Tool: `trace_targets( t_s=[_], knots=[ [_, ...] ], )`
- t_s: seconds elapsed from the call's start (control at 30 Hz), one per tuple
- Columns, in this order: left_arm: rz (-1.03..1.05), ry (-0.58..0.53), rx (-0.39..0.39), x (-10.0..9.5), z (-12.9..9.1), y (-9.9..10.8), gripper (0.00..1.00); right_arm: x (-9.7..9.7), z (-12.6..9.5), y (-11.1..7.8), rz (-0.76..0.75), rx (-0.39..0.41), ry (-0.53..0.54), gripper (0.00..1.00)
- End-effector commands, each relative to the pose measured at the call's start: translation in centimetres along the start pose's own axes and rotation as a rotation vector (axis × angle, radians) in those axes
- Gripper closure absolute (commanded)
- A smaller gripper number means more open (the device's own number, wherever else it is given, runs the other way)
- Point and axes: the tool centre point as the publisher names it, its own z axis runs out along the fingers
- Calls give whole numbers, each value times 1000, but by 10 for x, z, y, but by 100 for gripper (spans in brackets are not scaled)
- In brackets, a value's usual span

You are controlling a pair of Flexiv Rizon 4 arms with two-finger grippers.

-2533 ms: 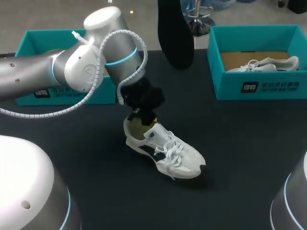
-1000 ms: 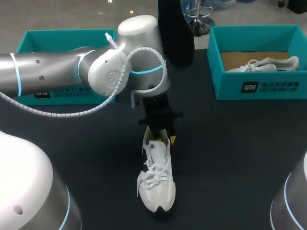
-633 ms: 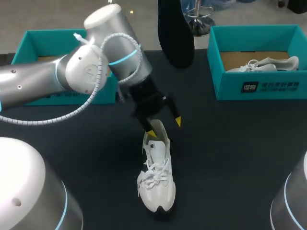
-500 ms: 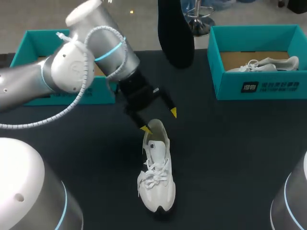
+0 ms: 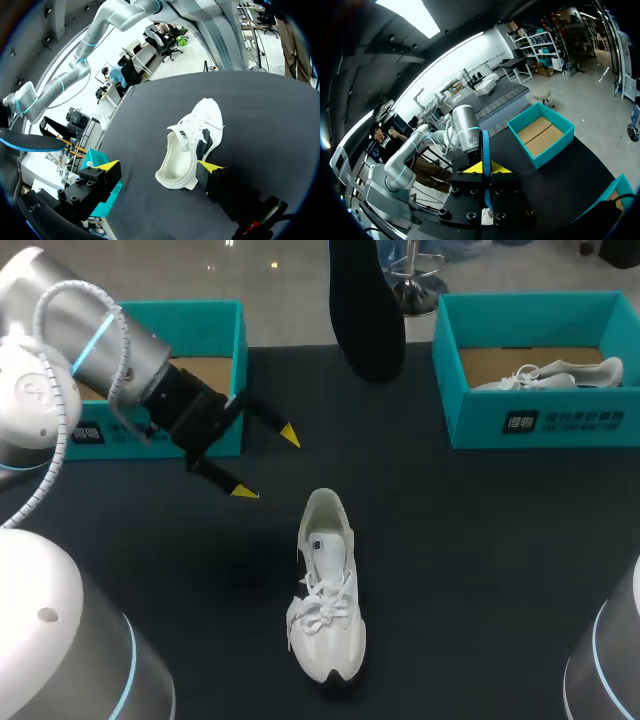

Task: Take the shoe out of the shoebox, open the shoe tongue, remove and reinsert the insole, then place the shoe into the shoebox

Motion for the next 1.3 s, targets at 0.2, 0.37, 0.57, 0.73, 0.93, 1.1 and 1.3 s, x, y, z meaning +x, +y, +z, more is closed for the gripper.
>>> trace_targets(
  t_s=[0.2,0.37,0.57,0.73,0.93,1.1,1.3],
  knots=[
    [-73,-682,62,19,-8,-2,0,0,0,1,1,2,-2,100],
    [208,-735,96,3,-22,-8,0,0,0,1,1,2,-2,100],
    [403,-680,60,-14,-25,-16,0,0,0,1,1,2,-2,100],
    [497,-654,38,-26,-30,-18,0,0,0,1,1,2,-2,100],
    [558,-708,9,-47,-41,-18,0,0,0,1,1,2,-2,100],
    [644,-771,-22,-85,-54,-25,0,0,0,1,1,2,-2,100],
    [725,-783,-49,-115,-50,-24,0,0,0,1,1,2,-2,100]
  ],
)
